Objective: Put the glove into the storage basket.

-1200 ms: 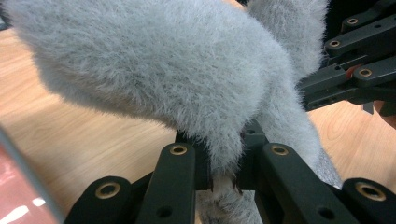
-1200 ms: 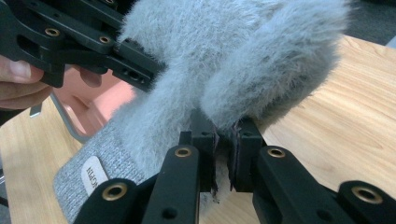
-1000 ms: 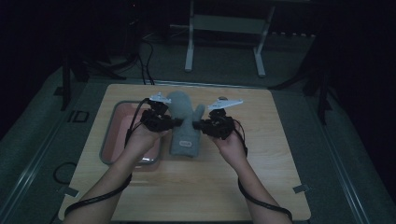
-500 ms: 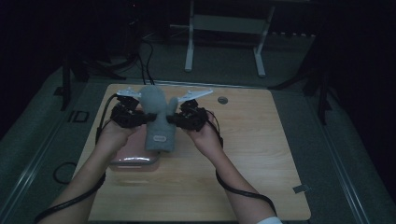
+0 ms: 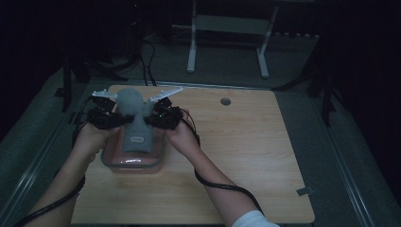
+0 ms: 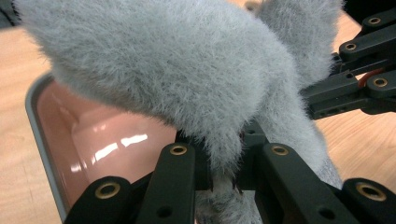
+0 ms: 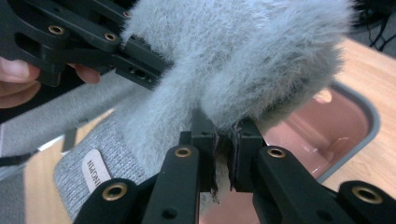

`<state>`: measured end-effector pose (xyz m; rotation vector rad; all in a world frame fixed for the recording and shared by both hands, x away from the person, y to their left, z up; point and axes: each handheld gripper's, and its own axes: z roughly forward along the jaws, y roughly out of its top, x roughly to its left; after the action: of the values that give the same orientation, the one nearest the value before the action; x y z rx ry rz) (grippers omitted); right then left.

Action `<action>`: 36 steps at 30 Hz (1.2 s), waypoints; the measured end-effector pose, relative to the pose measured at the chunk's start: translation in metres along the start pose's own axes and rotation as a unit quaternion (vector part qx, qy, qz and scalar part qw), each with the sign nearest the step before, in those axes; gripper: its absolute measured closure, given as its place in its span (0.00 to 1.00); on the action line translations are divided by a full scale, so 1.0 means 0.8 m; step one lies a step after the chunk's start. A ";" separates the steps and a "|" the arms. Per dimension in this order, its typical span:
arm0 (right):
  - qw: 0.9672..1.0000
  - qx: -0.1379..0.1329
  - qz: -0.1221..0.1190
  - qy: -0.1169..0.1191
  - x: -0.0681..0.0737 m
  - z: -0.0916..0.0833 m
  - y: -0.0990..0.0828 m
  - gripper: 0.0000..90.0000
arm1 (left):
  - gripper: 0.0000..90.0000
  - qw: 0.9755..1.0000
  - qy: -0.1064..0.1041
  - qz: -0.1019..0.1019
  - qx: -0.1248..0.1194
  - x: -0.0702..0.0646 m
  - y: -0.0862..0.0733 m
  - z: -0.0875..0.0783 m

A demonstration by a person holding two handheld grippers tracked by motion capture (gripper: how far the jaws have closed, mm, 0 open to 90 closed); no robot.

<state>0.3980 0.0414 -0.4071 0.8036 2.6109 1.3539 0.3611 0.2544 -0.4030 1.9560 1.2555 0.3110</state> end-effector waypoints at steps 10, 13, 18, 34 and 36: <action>0.997 0.070 0.023 -0.013 -0.020 0.062 -0.027 0.92 | 0.90 0.998 -0.002 -0.037 0.048 0.030 -0.031 0.062; 0.995 0.089 0.028 -0.021 -0.024 0.077 -0.034 0.92 | 0.90 0.997 -0.001 -0.050 0.056 0.036 -0.038 0.078; 0.991 0.126 0.031 -0.036 -0.028 0.097 -0.041 0.92 | 0.90 0.995 0.004 -0.064 0.079 0.043 -0.046 0.101; 0.985 0.166 0.011 -0.043 -0.030 0.109 -0.037 0.67 | 0.82 0.987 0.052 -0.049 0.143 0.045 -0.047 0.140; 0.986 0.162 0.014 -0.039 -0.029 0.105 -0.035 0.64 | 0.79 0.987 0.053 -0.051 0.145 0.046 -0.048 0.142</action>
<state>0.4329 0.0787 -0.4833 0.9129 2.8036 0.8909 0.4179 0.2398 -0.5137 2.1307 1.5358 0.1908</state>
